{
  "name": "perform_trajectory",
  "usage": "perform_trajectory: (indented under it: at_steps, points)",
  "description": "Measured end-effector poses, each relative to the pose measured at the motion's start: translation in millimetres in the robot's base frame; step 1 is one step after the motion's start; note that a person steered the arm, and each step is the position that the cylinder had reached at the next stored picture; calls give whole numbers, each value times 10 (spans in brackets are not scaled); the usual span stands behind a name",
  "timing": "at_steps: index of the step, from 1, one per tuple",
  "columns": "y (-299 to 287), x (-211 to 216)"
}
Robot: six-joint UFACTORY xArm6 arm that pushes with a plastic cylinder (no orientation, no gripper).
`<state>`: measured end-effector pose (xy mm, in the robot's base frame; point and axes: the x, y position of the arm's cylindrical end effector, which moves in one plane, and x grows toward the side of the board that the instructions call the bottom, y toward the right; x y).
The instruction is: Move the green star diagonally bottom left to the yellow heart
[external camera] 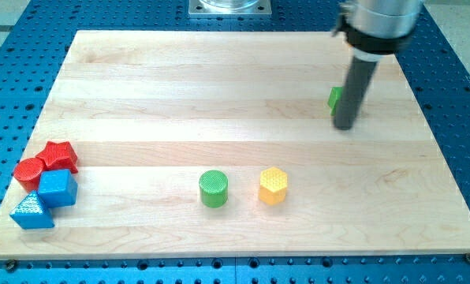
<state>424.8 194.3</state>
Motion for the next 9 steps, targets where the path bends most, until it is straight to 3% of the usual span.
perform_trajectory:
  at_steps: [1,2,3,5,6,7,8,9]
  points:
    - [-109,-429]
    - [-148,-584]
    - [-446,95]
    - [-197,-1131]
    - [-111,-973]
    - [579,-1548]
    - [1101,-1781]
    - [965,-1976]
